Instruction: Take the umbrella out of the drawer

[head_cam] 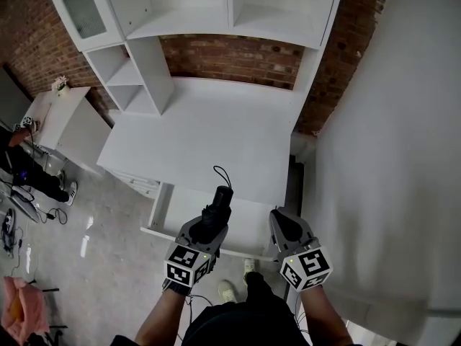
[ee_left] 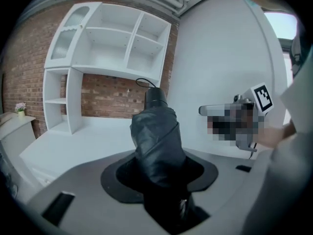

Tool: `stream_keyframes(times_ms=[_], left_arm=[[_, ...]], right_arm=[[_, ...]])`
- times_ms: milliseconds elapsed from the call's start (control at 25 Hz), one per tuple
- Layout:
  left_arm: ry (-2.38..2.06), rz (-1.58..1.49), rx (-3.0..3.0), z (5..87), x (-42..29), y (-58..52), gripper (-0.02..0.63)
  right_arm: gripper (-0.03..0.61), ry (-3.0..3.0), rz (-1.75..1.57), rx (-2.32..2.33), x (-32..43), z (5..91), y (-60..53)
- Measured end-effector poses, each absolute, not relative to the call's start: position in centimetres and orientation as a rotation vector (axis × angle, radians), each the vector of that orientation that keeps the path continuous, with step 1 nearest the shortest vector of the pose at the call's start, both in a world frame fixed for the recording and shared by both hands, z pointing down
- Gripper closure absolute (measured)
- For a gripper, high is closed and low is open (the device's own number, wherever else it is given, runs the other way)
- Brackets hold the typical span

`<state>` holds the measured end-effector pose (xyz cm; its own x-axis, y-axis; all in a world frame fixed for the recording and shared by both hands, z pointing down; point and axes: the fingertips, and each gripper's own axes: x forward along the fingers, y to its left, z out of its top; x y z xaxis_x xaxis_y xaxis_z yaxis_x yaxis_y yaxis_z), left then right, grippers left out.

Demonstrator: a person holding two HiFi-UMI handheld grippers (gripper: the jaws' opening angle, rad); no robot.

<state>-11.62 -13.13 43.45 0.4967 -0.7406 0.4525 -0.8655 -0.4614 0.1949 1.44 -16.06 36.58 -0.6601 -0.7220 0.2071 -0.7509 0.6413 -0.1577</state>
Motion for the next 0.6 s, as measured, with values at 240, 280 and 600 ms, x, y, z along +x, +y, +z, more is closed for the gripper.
stream_keyframes(times_ms=[240,280,600], left_arm=[[-1.415,0.315,2.348,39.4,-12.9,-12.0,0.417],[-1.426,0.299,2.353,38.6,-13.1,-11.7,0.417],[-1.51,0.17,2.389,33.1,-14.7,-10.3,0.416]], right_arm=[[0.574,-2.762,0.308,1.236,0.6,34.2,-14.8],[0.574,-2.771,0.296,1.236,0.4,33.6,-14.6],[0.574,-2.809,0.194,1.236,-0.9,29.8,-13.3]])
